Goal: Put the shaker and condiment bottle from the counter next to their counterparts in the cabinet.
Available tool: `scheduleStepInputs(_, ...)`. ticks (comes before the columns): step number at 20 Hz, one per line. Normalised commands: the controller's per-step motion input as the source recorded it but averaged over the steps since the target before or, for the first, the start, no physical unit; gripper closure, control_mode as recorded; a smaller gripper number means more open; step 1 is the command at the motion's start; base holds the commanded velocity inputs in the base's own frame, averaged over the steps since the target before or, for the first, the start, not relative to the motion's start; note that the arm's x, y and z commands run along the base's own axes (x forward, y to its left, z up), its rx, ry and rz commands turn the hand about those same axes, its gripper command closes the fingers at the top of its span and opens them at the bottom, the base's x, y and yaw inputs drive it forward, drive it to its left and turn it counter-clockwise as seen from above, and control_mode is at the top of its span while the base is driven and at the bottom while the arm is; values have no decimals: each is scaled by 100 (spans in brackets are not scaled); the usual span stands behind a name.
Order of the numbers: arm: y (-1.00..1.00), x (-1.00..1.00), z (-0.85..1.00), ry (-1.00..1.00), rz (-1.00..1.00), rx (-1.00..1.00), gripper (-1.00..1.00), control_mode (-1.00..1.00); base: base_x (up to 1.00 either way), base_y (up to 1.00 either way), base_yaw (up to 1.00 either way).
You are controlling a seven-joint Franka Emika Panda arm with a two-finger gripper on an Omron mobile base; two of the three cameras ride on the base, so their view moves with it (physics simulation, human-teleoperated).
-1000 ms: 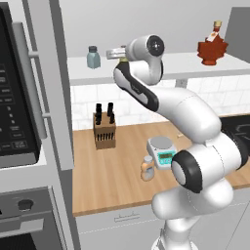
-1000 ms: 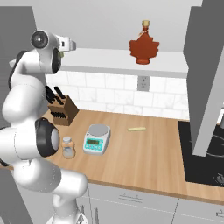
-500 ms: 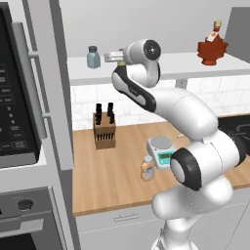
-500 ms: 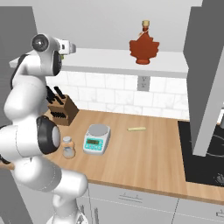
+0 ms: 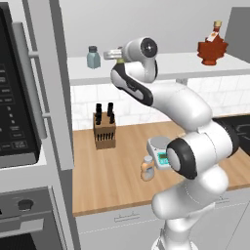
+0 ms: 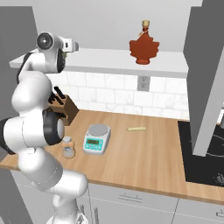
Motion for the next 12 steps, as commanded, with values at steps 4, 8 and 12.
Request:
scheduleStepInputs(4, 0, 44, 0, 0, -2, 0, 100, -100, 0, 0, 0)
scheduleStepInputs(8, 0, 53, 0, 0, -3, 0, 100, -100, 0, 0, 0)
scheduleStepInputs(12, 2, 59, 0, 0, -4, 0, -100, -100, 0, 0, 0)
